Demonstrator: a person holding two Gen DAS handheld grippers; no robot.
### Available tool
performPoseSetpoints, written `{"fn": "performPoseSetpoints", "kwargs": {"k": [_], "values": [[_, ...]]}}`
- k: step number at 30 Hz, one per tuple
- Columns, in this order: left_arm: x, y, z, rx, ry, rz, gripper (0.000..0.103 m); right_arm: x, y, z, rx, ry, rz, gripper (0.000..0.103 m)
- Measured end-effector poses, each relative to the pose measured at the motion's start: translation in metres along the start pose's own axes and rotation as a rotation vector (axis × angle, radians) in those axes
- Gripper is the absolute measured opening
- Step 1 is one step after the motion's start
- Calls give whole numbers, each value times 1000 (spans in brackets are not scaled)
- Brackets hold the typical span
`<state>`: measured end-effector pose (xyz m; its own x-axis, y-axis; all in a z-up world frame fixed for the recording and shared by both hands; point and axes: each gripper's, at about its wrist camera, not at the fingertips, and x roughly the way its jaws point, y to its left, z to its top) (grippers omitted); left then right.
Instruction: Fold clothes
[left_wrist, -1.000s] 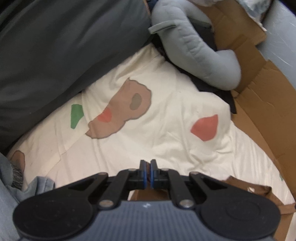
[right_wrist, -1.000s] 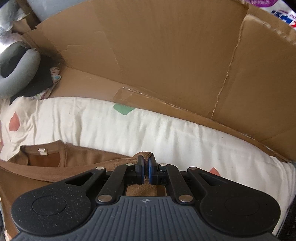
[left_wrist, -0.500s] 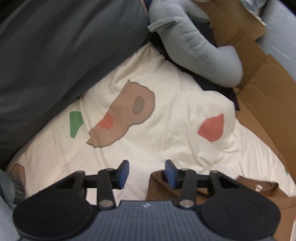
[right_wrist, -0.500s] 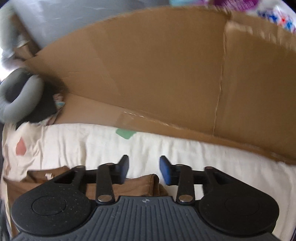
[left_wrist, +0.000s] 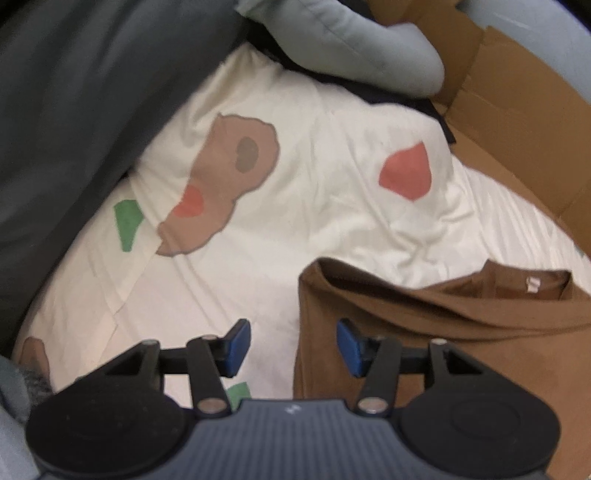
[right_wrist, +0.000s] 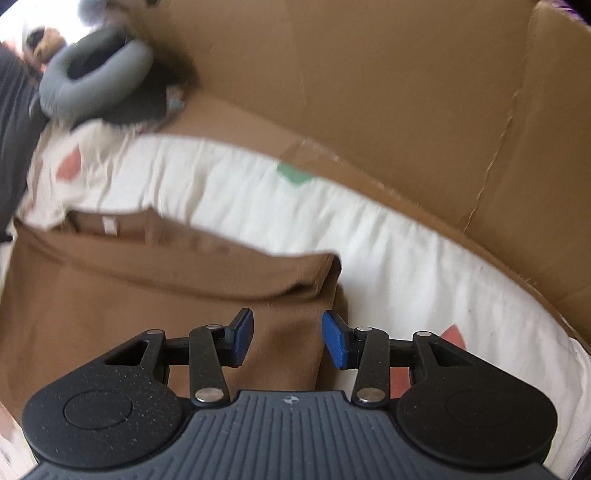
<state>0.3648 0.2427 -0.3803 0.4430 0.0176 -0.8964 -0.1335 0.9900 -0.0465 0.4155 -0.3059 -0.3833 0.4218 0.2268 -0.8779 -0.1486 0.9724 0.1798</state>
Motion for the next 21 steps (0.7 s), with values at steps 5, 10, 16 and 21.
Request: {"fn": "performPoseSetpoints", "kwargs": {"k": [5, 10, 16, 21], "values": [[20, -13, 4, 48, 11, 42, 55, 18, 8, -7, -72, 34, -91, 49], [30, -18, 12, 51, -5, 62, 54, 30, 6, 6, -69, 18, -145, 49], [28, -11, 24, -3, -47, 31, 54, 24, -12, 31, 33, -74, -177, 49], [24, -6, 24, -4, -67, -13, 54, 19, -21, 39, 57, -104, -148, 49]]}}
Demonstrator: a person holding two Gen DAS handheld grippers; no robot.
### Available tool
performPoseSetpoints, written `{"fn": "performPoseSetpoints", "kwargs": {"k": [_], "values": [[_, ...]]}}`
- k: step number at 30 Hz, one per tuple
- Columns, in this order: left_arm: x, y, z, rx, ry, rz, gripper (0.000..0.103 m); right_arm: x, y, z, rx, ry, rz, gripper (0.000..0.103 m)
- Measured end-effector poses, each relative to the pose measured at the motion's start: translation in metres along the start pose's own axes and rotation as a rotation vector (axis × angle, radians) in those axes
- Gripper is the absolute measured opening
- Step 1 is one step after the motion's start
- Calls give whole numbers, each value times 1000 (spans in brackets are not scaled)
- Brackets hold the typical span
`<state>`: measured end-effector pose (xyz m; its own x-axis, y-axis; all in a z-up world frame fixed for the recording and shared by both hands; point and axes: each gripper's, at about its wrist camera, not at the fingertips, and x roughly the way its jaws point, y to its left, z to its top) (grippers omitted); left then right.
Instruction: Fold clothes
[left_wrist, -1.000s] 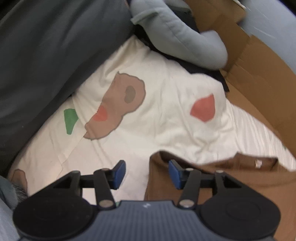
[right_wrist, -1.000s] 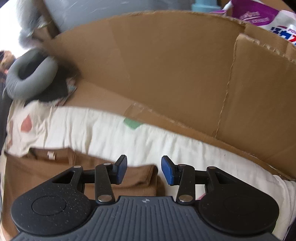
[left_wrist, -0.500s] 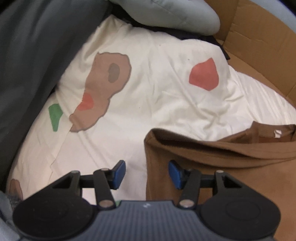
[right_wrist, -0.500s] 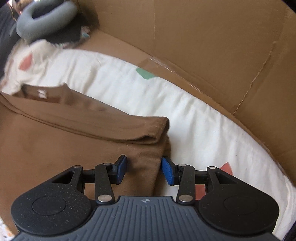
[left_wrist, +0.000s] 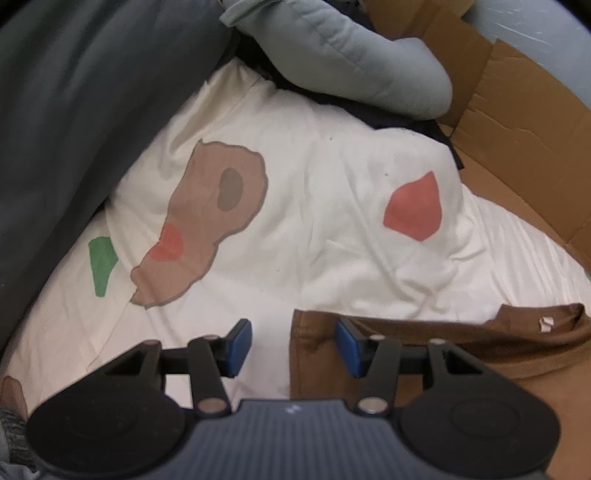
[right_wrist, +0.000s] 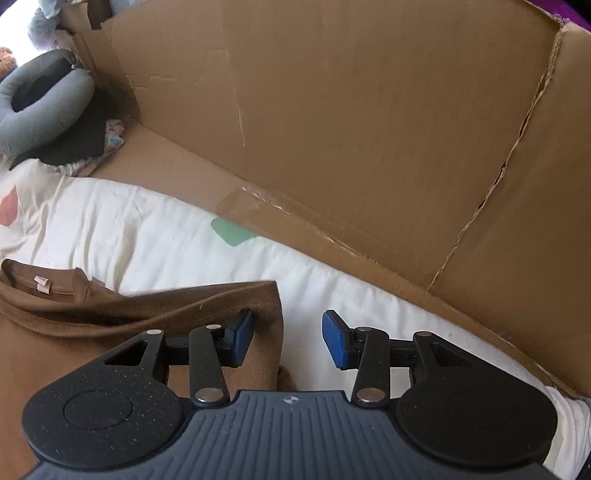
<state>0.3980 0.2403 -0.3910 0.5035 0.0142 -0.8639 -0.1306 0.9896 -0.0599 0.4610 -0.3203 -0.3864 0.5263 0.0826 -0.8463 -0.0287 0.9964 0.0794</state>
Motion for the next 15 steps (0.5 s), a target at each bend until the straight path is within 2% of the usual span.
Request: {"fn": "performPoseSetpoints", "kwargs": {"k": [6, 12, 13, 14, 15], "values": [[9, -1, -7, 26, 28, -34, 49, 11, 1, -8, -15, 57, 85, 49], [14, -2, -8, 23, 6, -46, 44, 25, 7, -8, 51, 41, 106, 49], [14, -2, -7, 18, 0, -52, 41, 27, 6, -6, 69, 39, 104, 48], [14, -2, -6, 16, -3, -56, 39, 30, 6, -4, 88, 38, 100, 45], [14, -2, -5, 15, -5, -60, 37, 32, 5, -2, 101, 39, 95, 37]]}}
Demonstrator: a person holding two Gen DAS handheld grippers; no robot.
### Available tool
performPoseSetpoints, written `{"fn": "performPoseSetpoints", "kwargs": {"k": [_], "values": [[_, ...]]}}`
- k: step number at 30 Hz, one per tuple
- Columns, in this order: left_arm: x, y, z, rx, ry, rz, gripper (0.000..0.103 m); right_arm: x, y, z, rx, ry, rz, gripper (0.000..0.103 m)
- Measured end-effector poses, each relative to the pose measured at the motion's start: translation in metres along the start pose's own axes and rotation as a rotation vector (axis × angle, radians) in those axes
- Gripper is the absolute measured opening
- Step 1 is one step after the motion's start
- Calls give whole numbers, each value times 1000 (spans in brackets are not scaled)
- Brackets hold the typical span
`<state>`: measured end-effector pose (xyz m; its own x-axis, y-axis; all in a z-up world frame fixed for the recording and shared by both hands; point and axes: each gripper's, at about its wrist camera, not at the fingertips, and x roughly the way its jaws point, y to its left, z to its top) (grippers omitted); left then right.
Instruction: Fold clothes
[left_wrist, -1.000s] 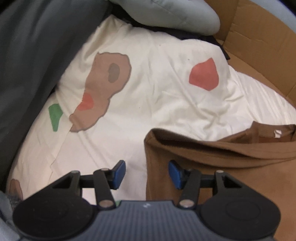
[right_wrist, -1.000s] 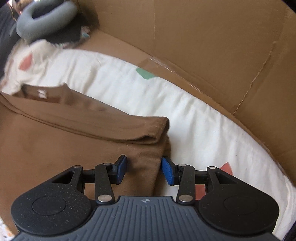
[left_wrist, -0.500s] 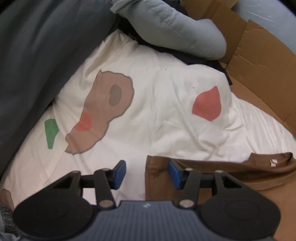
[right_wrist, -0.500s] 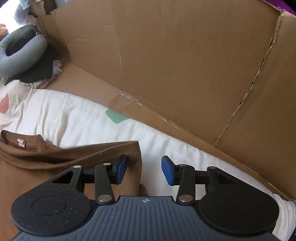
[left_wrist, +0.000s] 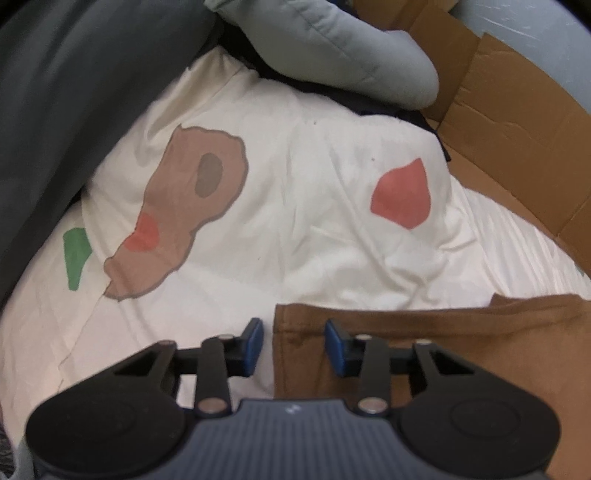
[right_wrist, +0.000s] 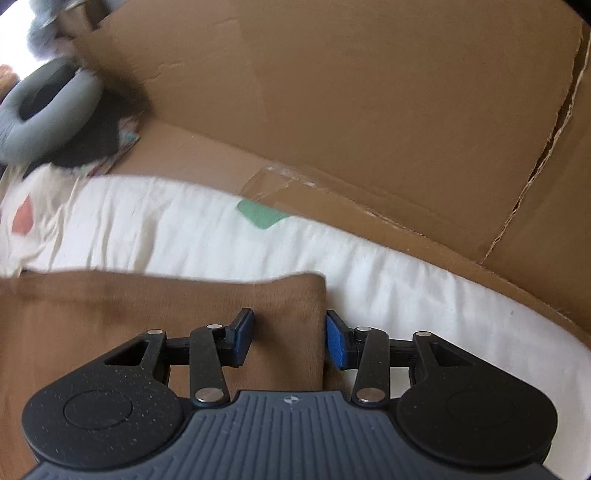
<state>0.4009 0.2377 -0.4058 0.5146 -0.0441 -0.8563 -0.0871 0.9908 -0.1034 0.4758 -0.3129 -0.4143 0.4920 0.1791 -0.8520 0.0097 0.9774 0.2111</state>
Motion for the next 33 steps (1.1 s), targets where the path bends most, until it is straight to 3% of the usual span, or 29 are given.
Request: {"fn": "performPoseSetpoints", "kwargs": {"k": [1, 2, 3, 11, 21, 25, 26, 29, 33], "values": [[0, 0, 0, 3, -3, -3, 30, 1, -1, 2, 9, 1, -5, 30], [-1, 0, 1, 6, -6, -6, 18, 2, -1, 4, 17, 3, -10, 13], [-2, 0, 2, 5, -11, -8, 12, 3, -1, 5, 15, 3, -16, 5], [-26, -2, 4, 63, -152, -10, 6, -17, 2, 8, -44, -78, -56, 3], [-11, -13, 12, 95, -122, 38, 6, -9, -1, 0, -43, -54, -152, 2], [6, -20, 11, 102, -55, 104, 10, 0, 3, 1, -17, -17, -181, 5], [7, -20, 10, 96, -50, 122, 14, -1, 4, 1, -13, -20, -186, 9], [2, -14, 6, 44, -58, 133, 25, -14, 7, 0, -19, -60, -176, 35], [-9, -9, -3, 44, -38, 122, 31, -38, 8, -6, -9, -93, -165, 39]]}}
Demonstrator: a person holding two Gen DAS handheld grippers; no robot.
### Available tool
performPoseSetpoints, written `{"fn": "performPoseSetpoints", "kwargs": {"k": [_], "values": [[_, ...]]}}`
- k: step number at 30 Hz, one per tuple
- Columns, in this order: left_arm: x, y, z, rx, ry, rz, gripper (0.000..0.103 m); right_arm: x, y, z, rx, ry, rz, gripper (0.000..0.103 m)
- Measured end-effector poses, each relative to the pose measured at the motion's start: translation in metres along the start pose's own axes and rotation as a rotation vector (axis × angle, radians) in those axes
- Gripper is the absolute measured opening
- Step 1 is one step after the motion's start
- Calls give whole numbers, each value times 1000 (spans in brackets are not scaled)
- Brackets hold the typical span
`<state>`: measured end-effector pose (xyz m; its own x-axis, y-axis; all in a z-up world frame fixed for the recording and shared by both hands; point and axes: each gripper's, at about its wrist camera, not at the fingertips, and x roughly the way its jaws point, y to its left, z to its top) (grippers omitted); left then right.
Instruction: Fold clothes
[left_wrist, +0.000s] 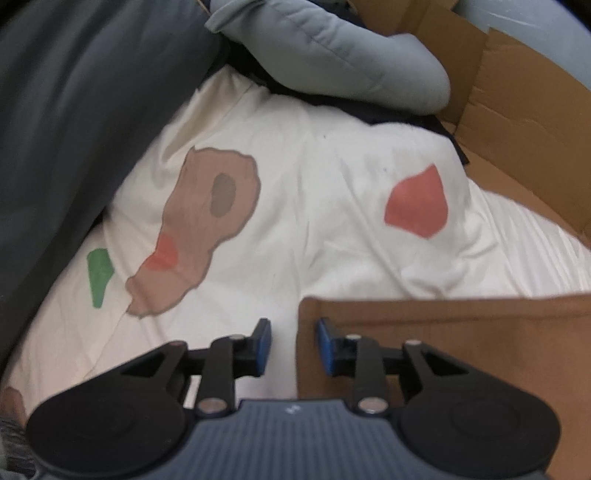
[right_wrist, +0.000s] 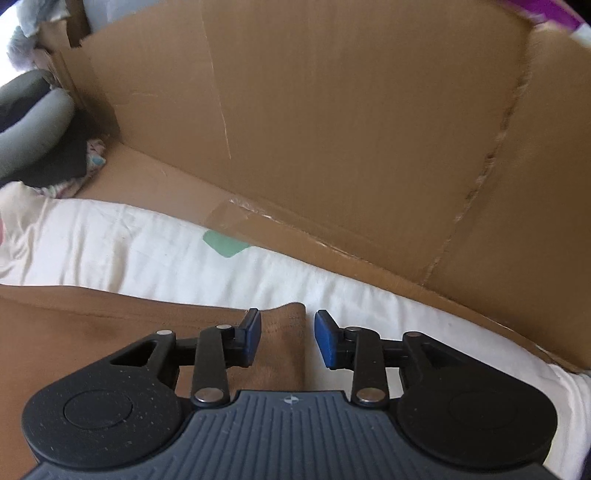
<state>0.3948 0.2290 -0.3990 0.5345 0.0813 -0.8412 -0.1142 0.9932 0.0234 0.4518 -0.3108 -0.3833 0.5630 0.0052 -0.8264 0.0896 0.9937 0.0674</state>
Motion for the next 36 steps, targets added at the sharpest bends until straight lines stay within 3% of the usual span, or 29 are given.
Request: {"fn": "performPoseSetpoints", "kwargs": {"k": [2, 12, 22, 25, 30, 34, 36], "values": [[-8, 3, -5, -7, -2, 1, 36, -12, -2, -4, 25, 1, 13, 39], [-77, 4, -17, -34, -5, -16, 41, -83, -5, -23, 76, 11, 61, 39], [-187, -4, -27, -35, 25, -5, 49, -185, -14, -16, 60, 1, 168, 43], [-225, -5, -29, -35, 24, 9, 54, -218, -19, -11, 76, -26, 197, 49], [-287, -5, -30, -35, 36, 29, 56, -272, -24, -7, 70, -67, 244, 49], [-332, -2, -27, -33, 16, 22, 63, -312, -33, -6, 95, -111, 296, 51], [-352, 0, -25, -33, 0, 20, 65, -329, -40, -6, 124, -133, 318, 58]]}}
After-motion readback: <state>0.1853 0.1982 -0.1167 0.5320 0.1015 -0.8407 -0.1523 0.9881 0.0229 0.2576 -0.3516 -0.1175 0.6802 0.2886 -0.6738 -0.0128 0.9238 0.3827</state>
